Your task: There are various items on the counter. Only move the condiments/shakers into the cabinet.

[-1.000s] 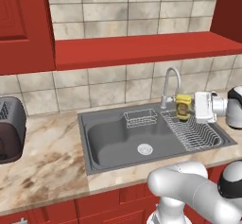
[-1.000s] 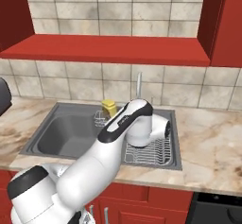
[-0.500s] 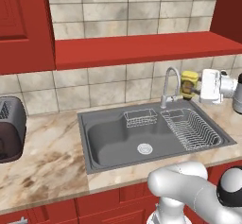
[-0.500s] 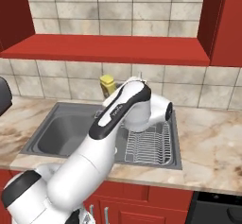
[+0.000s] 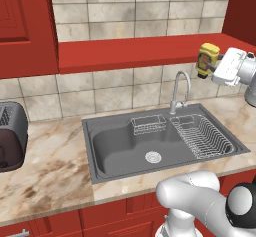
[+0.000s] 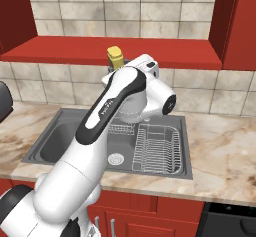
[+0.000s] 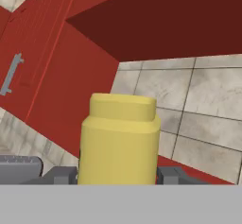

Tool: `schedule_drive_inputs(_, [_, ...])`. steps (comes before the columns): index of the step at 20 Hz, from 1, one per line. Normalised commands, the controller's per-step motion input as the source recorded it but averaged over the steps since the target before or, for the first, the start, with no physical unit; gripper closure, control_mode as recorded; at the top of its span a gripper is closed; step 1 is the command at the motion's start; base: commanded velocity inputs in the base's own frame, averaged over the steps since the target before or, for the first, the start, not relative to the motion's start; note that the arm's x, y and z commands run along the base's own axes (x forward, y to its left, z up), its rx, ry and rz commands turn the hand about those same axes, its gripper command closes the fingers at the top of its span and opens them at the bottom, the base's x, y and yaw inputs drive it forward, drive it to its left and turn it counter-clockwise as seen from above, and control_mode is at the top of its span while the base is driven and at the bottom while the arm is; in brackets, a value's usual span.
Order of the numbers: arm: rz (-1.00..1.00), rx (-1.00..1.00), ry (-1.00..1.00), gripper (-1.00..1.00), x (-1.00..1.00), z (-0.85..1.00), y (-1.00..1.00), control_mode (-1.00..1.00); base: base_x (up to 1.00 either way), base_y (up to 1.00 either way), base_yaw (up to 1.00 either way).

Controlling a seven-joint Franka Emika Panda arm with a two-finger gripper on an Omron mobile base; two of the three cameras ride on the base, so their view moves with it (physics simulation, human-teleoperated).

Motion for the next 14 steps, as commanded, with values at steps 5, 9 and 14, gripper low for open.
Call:
schedule_drive_inputs(5, [-0.17, 0.2, -0.07, 1.0, 0.01, 0.97, 0.0, -1.0, 0.0, 0.0, 0.0])
schedule_drive_inputs(9, [-0.01, 0.0, 0.0, 1.0, 0.02, 0.15, 0.0, -1.0, 0.0, 0.0, 0.0])
schedule_drive_inputs(14, [-0.04, 0.0, 0.04, 1.0, 0.49, 0.0, 0.0, -1.0, 0.0, 0.0, 0.0])
